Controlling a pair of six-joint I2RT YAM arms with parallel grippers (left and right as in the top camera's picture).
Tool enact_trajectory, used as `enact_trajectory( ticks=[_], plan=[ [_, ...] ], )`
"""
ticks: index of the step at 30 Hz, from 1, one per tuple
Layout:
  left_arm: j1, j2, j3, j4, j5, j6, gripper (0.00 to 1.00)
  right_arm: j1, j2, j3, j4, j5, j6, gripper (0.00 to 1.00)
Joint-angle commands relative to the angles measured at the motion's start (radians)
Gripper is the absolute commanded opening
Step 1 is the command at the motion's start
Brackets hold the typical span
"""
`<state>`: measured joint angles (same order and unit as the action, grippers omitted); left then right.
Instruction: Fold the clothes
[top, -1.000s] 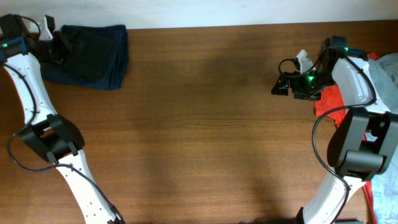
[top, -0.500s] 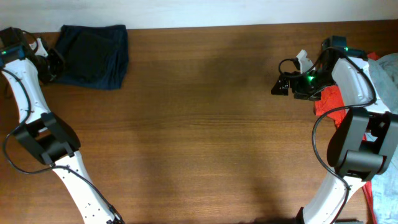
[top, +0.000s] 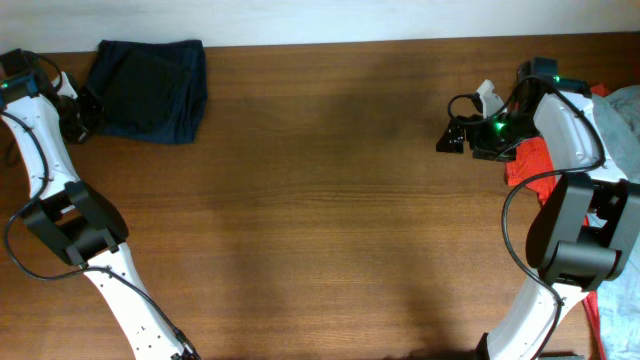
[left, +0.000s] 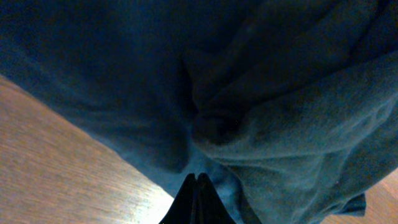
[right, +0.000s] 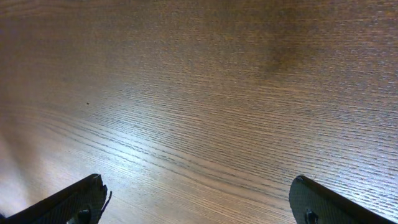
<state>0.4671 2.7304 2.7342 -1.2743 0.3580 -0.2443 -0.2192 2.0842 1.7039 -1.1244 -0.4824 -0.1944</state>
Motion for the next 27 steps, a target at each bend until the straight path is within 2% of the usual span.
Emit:
enact_trajectory(
  ticks=[1, 4, 9, 17, 18, 19, 20, 23, 24, 27],
  plan=[
    [-0.007, -0.106, 0.05, -0.025, -0.007, -0.028, 0.01, 0.003, -0.008, 0.016, 0.0, 0.009, -0.008, 0.99],
    [-0.021, -0.205, 0.056, -0.044, -0.007, -0.093, 0.02, 0.003, -0.008, 0.016, 0.0, 0.009, -0.008, 0.99],
    [-0.095, -0.346, 0.056, -0.063, -0.007, -0.1, 0.02, 0.003, -0.008, 0.016, 0.0, 0.009, -0.008, 0.99],
    [-0.277, -0.363, 0.049, -0.056, -0.022, -0.1, 0.05, 0.003, -0.008, 0.016, 0.0, 0.009, -0.008, 0.99],
    [-0.319, -0.363, 0.049, -0.041, -0.065, -0.1, 0.1, 0.003, -0.008, 0.016, 0.0, 0.009, -0.008, 0.99],
    [-0.368, -0.363, 0.049, -0.026, -0.143, -0.1, 0.25, 0.003, -0.008, 0.016, 0.0, 0.009, -0.008, 0.99],
    [-0.39, -0.363, 0.049, -0.023, -0.179, -0.1, 0.35, 0.003, -0.008, 0.016, 0.0, 0.009, -0.008, 0.99],
    [-0.437, -0.363, 0.049, -0.021, -0.245, -0.1, 0.57, 0.003, -0.008, 0.016, 0.0, 0.009, -0.008, 0.99],
    [-0.46, -0.363, 0.049, -0.021, -0.254, -0.1, 0.97, 0.003, -0.008, 0.016, 0.0, 0.009, -0.008, 0.99],
    [-0.493, -0.363, 0.049, -0.022, -0.253, -0.1, 0.99, 0.003, -0.008, 0.016, 0.0, 0.009, -0.008, 0.99]
  ],
)
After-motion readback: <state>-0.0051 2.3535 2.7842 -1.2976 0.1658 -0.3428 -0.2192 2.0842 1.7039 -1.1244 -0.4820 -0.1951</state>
